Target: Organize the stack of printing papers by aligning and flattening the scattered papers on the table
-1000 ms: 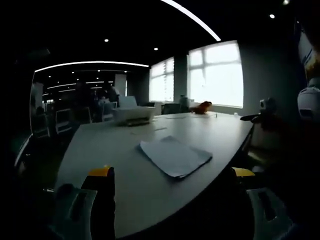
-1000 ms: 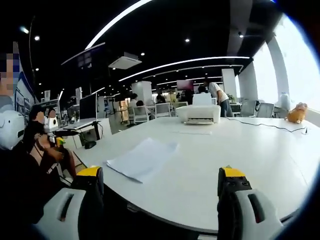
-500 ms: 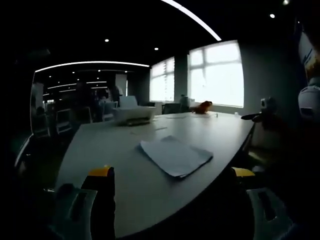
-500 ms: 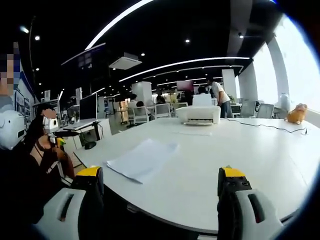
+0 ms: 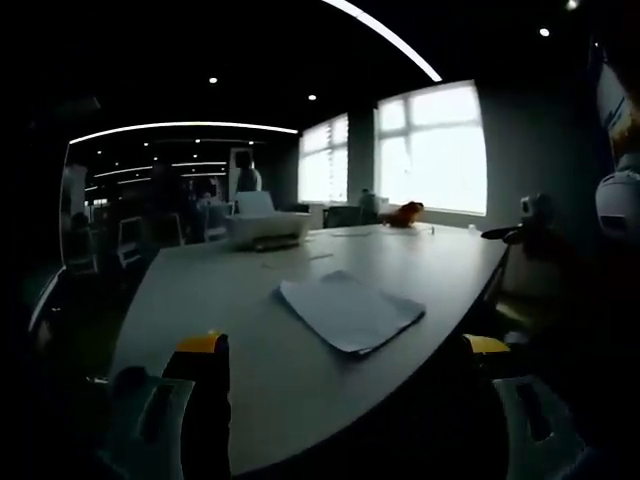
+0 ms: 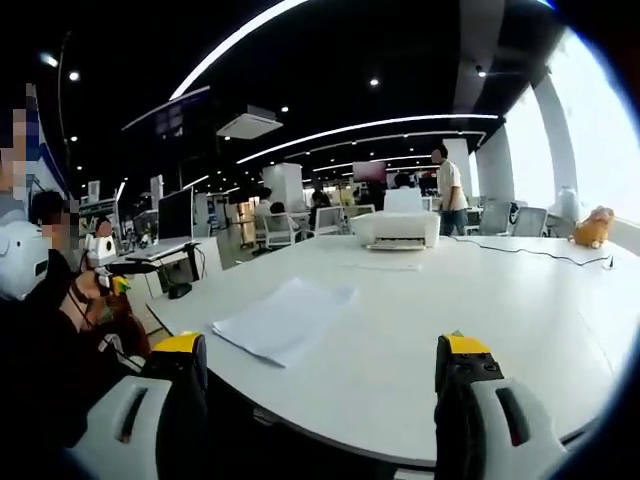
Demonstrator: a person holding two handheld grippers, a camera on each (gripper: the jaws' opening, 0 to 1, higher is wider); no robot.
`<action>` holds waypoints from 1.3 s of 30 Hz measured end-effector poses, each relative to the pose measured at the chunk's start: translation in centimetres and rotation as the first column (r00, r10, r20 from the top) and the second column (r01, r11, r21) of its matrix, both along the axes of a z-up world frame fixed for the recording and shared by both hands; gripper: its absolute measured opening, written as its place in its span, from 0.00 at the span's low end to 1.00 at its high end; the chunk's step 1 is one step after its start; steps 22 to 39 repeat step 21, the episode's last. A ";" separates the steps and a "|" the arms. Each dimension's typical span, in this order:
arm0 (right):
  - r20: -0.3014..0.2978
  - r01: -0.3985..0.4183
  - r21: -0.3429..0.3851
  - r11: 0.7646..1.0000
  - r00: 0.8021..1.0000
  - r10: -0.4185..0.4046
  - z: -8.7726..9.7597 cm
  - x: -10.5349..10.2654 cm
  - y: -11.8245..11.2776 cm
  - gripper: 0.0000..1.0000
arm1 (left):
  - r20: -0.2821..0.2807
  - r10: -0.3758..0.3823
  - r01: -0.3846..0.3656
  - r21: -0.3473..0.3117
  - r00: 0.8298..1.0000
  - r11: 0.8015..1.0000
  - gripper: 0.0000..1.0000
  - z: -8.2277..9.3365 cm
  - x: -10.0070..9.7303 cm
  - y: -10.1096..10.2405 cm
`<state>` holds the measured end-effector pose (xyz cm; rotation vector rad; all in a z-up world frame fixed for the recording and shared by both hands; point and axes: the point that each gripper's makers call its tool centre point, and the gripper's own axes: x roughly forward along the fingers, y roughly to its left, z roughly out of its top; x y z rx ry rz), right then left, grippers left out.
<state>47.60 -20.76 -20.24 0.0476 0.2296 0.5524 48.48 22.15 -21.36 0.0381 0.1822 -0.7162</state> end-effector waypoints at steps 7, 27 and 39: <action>-0.004 0.005 -0.002 1.000 1.000 -0.005 -0.2 0.1 -0.3 0.90 | 0.011 0.007 -0.007 -0.003 1.000 1.000 0.97 0.0 0.3 0.1; -0.018 0.011 -0.004 1.000 1.000 -0.011 -0.6 0.2 -0.3 0.90 | 0.006 0.016 -0.016 0.018 1.000 1.000 0.97 -0.5 0.6 0.3; -0.018 0.011 -0.004 1.000 1.000 -0.011 -0.6 0.2 -0.3 0.90 | 0.006 0.016 -0.016 0.018 1.000 1.000 0.97 -0.5 0.6 0.3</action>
